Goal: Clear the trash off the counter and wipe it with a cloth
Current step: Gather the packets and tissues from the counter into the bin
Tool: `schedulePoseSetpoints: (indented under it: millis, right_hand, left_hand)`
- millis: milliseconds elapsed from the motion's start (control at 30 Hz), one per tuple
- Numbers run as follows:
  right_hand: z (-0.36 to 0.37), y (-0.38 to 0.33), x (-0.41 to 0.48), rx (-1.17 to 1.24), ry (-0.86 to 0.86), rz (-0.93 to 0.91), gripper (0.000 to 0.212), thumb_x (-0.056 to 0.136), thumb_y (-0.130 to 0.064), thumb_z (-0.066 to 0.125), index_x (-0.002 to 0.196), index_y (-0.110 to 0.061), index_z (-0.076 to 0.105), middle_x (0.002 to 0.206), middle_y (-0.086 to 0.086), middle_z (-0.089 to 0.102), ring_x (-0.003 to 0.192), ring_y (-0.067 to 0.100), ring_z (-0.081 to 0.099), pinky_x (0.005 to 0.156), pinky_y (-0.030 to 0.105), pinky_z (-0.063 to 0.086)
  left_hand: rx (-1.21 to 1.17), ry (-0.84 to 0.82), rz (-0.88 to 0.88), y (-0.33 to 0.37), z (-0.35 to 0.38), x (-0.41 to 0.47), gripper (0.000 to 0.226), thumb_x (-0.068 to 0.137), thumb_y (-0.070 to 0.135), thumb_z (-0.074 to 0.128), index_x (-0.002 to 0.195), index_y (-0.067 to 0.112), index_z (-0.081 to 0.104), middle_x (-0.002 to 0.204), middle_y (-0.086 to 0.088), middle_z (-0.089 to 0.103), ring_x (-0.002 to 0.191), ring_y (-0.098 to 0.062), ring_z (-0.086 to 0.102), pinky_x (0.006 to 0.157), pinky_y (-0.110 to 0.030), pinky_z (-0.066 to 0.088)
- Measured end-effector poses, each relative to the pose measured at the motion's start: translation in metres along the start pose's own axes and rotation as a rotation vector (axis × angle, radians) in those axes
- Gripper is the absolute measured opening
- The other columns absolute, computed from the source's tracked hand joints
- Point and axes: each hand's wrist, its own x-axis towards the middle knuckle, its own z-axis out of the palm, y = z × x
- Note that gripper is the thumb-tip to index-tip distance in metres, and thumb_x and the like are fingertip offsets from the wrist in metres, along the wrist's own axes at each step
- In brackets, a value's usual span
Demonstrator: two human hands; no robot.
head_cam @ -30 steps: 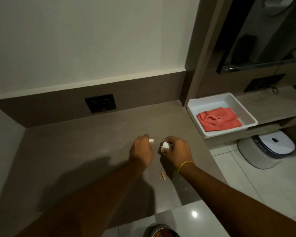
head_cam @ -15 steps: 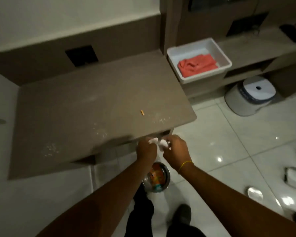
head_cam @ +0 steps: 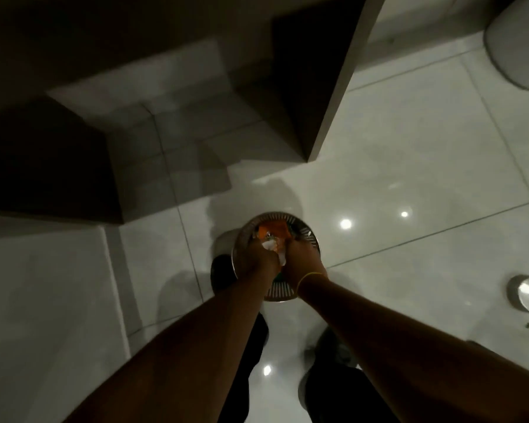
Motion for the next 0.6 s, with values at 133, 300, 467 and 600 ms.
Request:
schedulePoseSetpoints:
  millis: [133, 300, 467, 600]
  right_hand:
    - [0.034, 0.019, 0.033, -0.119, -0.05, -0.05, 0.048, 0.097, -0.024, 0.068, 0.141, -0.008, 0.055, 0.137, 0.016, 0.064, 0.121, 0.036, 0.068, 0.105, 0.047, 0.058]
    - [0.031, 0.019, 0.027, -0.18, -0.06, -0.049, 0.065, 0.091, -0.025, 0.073, 0.149, -0.01, 0.045, 0.144, 0.015, 0.061, 0.122, 0.035, 0.067, 0.1, 0.043, 0.058]
    - [-0.032, -0.021, -0.027, -0.162, -0.025, -0.09, 0.078, 0.089, -0.027, 0.071, 0.158, -0.022, 0.035, 0.157, 0.008, 0.052, 0.132, 0.034, 0.061, 0.107, 0.041, 0.053]
    - [-0.111, -0.065, -0.104, -0.054, 0.104, -0.104, 0.066, 0.086, -0.033, 0.069, 0.148, -0.031, 0.049, 0.141, -0.001, 0.068, 0.121, 0.024, 0.069, 0.102, 0.03, 0.054]
  left_hand:
    - [-0.05, -0.026, 0.014, -0.006, 0.009, 0.006, 0.045, 0.103, 0.035, 0.051, 0.136, 0.008, 0.064, 0.127, -0.004, 0.067, 0.118, -0.023, 0.062, 0.088, -0.008, 0.05]
    - [0.147, -0.085, 0.069, -0.014, 0.003, 0.012, 0.049, 0.101, 0.025, 0.058, 0.149, 0.023, 0.051, 0.144, -0.007, 0.06, 0.136, -0.033, 0.055, 0.113, -0.043, 0.048]
    - [0.347, -0.101, 0.323, 0.038, -0.05, -0.053, 0.058, 0.09, 0.032, 0.069, 0.145, 0.021, 0.056, 0.143, -0.004, 0.063, 0.135, -0.029, 0.058, 0.114, -0.035, 0.046]
    - [0.622, 0.028, 0.577, 0.083, -0.114, -0.138, 0.072, 0.089, 0.038, 0.069, 0.153, 0.033, 0.039, 0.154, 0.0, 0.054, 0.141, -0.022, 0.055, 0.117, -0.031, 0.044]
